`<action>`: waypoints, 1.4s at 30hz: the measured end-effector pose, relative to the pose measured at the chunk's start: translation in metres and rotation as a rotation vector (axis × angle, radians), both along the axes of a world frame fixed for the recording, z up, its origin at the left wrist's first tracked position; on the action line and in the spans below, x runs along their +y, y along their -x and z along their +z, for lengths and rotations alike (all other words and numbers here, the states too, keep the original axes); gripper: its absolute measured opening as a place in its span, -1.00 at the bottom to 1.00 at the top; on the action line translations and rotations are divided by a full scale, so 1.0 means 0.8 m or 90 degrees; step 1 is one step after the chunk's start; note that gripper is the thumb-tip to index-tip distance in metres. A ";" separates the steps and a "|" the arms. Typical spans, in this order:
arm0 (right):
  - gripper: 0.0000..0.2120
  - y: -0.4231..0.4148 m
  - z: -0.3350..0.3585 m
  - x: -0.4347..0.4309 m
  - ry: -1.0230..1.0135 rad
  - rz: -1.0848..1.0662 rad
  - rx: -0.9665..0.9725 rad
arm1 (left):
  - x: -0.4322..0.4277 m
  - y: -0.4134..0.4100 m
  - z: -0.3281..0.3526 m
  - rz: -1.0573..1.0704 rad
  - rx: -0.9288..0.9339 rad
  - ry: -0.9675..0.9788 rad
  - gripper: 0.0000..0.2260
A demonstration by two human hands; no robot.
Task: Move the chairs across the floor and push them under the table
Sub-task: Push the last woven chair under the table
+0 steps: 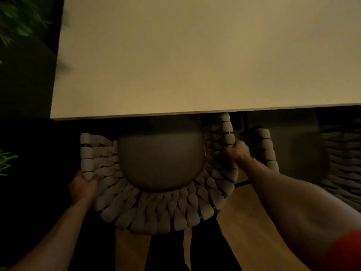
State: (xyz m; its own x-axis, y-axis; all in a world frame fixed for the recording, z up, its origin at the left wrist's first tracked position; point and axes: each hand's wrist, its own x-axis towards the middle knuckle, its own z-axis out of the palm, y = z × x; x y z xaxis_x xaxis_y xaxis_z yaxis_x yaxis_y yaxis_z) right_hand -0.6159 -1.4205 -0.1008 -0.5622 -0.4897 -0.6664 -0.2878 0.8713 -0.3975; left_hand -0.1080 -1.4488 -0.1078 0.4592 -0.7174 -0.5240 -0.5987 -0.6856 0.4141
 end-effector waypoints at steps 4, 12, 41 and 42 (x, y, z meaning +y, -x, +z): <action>-0.57 0.005 -0.004 -0.012 0.015 0.045 0.025 | 0.000 0.005 -0.017 -0.024 -0.010 0.002 -0.56; -0.20 -0.029 0.017 0.094 0.056 0.260 0.147 | 0.066 0.005 -0.011 -0.167 -0.010 0.074 -0.28; -0.68 -0.156 -0.042 0.197 -0.120 0.848 0.333 | 0.167 0.112 -0.029 -0.939 -0.253 -0.102 -0.34; -0.68 -0.158 -0.042 0.196 -0.119 0.844 0.339 | 0.167 0.112 -0.030 -0.938 -0.252 -0.099 -0.35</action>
